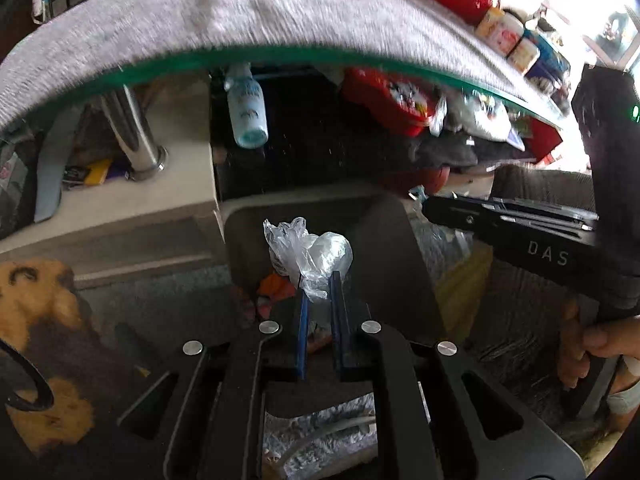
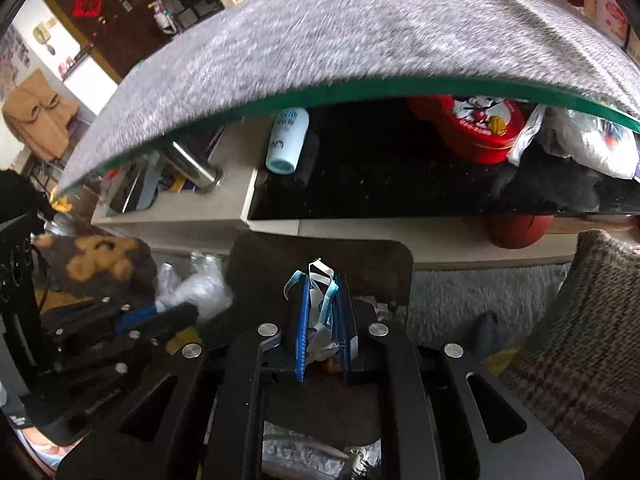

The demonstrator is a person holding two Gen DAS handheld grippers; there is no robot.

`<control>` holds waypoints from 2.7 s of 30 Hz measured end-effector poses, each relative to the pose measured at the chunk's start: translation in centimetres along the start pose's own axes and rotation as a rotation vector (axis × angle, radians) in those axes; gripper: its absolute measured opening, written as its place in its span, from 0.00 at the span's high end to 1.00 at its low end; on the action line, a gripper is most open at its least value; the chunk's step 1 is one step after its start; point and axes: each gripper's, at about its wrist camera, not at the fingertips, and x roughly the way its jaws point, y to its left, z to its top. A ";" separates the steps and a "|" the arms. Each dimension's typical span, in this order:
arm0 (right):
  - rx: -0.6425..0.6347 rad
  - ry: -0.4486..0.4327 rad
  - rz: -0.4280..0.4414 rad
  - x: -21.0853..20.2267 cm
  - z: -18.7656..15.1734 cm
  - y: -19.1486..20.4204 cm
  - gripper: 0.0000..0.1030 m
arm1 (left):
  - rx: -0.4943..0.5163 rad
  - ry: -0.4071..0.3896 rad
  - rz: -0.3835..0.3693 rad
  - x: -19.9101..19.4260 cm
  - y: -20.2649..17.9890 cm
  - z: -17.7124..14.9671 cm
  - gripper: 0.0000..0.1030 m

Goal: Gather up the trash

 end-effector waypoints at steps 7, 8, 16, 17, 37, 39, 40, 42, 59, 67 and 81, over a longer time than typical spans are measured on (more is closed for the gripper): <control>0.010 0.060 -0.017 1.5 -0.4 -0.5 0.84 | -0.008 0.044 -0.010 1.3 0.4 -0.9 0.90; 0.014 0.063 -0.017 1.6 -0.4 -0.5 0.84 | -0.013 0.047 -0.010 1.4 0.5 -0.9 0.90; 0.024 0.066 -0.030 1.9 -0.4 -0.8 0.57 | -0.024 0.054 0.007 1.6 0.9 -0.8 0.68; 0.026 0.064 -0.032 1.9 -0.4 -0.9 0.57 | -0.027 0.052 0.008 1.5 1.0 -0.8 0.67; 0.039 -0.413 -0.226 -13.3 2.0 0.5 0.03 | -0.006 -0.438 0.259 -13.2 -0.6 2.6 0.08; 0.020 -0.479 -0.255 -15.4 2.0 1.2 0.03 | -0.006 -0.507 0.268 -15.8 -1.1 2.9 0.08; 0.005 -0.515 -0.270 -16.5 1.9 1.6 0.03 | -0.005 -0.536 0.269 -16.9 -1.2 3.0 0.08; -0.019 -0.569 -0.293 -18.4 1.7 2.2 0.03 | 0.001 -0.587 0.276 -19.0 -1.5 3.0 0.08; -0.079 -0.775 -0.321 -25.7 0.9 5.1 0.03 | 0.021 -0.804 0.348 -27.2 -2.7 3.9 0.08; -0.077 -0.813 -0.322 -26.7 0.5 5.5 0.03 | 0.024 -0.810 0.343 -27.5 -3.5 3.7 0.08; -0.072 -0.810 -0.325 -26.5 0.3 5.8 0.03 | 0.017 -0.786 0.345 -27.3 -3.6 3.5 0.08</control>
